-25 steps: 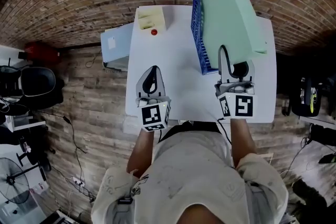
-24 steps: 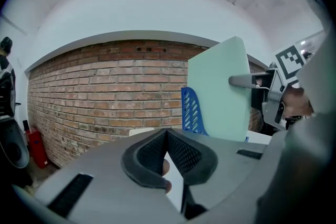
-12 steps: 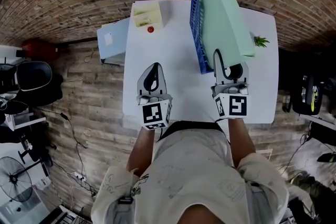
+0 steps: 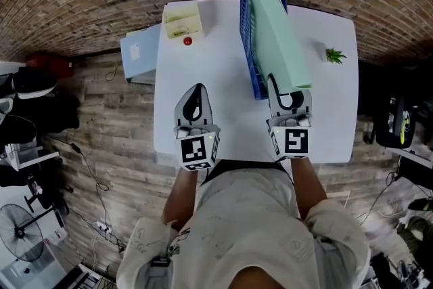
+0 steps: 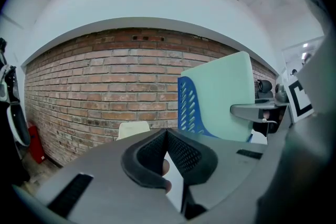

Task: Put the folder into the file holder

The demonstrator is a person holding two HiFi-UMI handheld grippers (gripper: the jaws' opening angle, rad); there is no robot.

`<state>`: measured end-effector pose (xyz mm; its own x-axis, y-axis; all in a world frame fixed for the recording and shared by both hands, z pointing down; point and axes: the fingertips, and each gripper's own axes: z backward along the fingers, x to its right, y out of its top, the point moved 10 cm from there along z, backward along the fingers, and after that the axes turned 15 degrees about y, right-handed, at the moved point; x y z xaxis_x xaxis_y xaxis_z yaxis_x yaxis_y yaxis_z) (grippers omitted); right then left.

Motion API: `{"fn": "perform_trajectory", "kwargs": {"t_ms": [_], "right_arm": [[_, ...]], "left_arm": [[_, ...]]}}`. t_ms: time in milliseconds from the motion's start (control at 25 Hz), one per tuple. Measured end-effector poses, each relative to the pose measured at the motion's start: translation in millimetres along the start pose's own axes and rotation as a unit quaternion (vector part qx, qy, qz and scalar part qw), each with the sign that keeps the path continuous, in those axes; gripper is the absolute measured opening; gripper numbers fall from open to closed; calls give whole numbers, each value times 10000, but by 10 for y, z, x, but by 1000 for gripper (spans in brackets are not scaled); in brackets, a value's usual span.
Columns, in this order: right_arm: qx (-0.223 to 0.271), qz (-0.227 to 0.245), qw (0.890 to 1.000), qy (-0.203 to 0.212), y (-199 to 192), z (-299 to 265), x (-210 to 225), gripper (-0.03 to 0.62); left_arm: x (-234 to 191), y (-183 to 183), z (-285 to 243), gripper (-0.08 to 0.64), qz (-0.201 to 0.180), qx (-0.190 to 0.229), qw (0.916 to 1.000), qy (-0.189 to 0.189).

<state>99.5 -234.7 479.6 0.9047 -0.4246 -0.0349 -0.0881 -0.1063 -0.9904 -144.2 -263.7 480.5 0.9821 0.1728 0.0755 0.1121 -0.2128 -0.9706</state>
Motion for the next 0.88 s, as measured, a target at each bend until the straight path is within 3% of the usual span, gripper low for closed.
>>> {"fn": "perform_trajectory", "kwargs": {"t_ms": [400,880], "right_arm": [[262,94,9996,-5,-32,-42,-45,179],[35,223,9997,10,-121,-10,-49,187]], "left_arm": [[98,-71,3,12,-16,-87,9999,-62],[76,-56,69,12,49,-6,10000,-49]]}}
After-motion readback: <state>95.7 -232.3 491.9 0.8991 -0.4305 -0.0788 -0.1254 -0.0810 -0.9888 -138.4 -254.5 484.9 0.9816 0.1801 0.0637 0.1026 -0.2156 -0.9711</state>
